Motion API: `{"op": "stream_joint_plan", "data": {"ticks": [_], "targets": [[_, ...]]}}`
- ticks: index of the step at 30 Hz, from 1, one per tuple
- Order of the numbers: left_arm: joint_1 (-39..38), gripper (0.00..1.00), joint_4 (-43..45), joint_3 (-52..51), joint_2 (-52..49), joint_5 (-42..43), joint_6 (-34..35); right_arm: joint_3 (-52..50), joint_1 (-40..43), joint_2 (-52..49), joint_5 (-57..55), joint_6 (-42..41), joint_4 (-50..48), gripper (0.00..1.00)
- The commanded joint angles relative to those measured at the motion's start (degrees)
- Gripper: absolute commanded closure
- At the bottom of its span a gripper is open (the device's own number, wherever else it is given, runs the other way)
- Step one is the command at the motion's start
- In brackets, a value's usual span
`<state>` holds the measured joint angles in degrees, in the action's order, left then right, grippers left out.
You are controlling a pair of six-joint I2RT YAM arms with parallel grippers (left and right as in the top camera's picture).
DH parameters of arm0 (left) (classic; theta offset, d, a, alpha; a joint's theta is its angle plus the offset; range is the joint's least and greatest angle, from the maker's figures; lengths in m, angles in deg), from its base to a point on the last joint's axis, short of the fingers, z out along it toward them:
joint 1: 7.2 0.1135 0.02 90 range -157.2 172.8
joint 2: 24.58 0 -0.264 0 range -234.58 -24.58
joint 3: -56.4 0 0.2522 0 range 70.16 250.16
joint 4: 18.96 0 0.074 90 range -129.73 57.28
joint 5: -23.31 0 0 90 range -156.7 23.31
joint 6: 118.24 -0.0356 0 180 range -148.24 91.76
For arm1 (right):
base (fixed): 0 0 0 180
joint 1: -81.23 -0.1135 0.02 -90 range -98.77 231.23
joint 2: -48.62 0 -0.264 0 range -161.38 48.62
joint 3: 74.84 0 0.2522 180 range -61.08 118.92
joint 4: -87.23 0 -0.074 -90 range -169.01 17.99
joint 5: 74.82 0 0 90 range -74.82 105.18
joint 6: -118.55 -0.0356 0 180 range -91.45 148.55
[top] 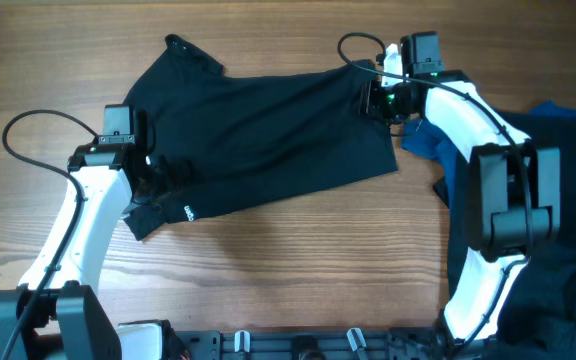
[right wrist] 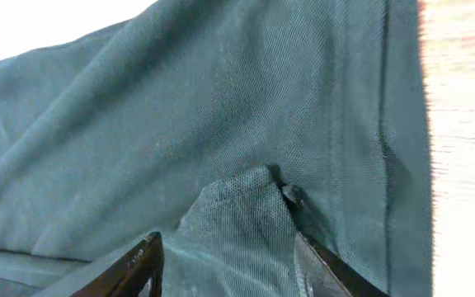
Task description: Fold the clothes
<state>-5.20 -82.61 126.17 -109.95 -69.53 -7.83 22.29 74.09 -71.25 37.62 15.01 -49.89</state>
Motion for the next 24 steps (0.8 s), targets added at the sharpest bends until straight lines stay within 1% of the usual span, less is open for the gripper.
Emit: {"op": "stream_joint_plan", "data": {"ticks": [1, 6, 9, 10, 11, 12, 16, 17, 20, 22, 24], "targets": [[0.4, 0.10, 0.1, 1.1, 0.0, 0.9, -0.7, 0.3, -1.6, -3.4, -0.2, 1.6, -0.6, 0.50], [0.4, 0.10, 0.2, 1.1, 0.0, 0.9, -0.7, 0.3, -1.6, -3.4, -0.2, 2.0, -3.8, 0.50], [0.4, 0.10, 0.2, 1.1, 0.0, 0.9, -0.7, 0.3, -1.4, -3.3, -0.2, 1.9, -5.2, 0.58], [0.4, 0.10, 0.2, 1.1, 0.0, 0.9, -0.7, 0.3, -1.3, -3.3, -0.3, 1.6, -5.4, 0.58], [0.4, 0.10, 0.2, 1.1, 0.0, 0.9, -0.7, 0.3, -1.2, -3.3, -0.8, 1.3, -5.6, 0.49], [0.4, 0.10, 0.2, 1.1, 0.0, 0.9, -0.7, 0.3, -1.2, -3.3, -1.8, 1.3, -5.6, 0.44], [0.4, 0.10, 0.6, 1.1, 0.0, 0.9, -0.7, 0.3, -1.5, -3.4, -2.6, -0.8, -6.0, 0.45], [0.4, 0.10, 0.7, 1.1, 0.0, 0.9, -0.7, 0.3, -1.8, -3.4, -2.7, -0.8, -6.3, 0.45], [0.4, 0.10, 0.9, 1.1, 0.0, 0.9, -0.7, 0.3, -2.7, -3.5, -5.0, -0.8, -5.4, 0.59], [0.4, 0.10, 0.9, 1.1, 0.0, 0.9, -0.7, 0.2, -3.5, -3.6, -7.5, -0.4, -4.6, 0.60], [0.4, 0.10, 0.9, 1.1, 0.0, 0.9, -0.7, 0.2, -4.0, -3.6, -9.2, 0.0, -4.7, 0.57]]}}
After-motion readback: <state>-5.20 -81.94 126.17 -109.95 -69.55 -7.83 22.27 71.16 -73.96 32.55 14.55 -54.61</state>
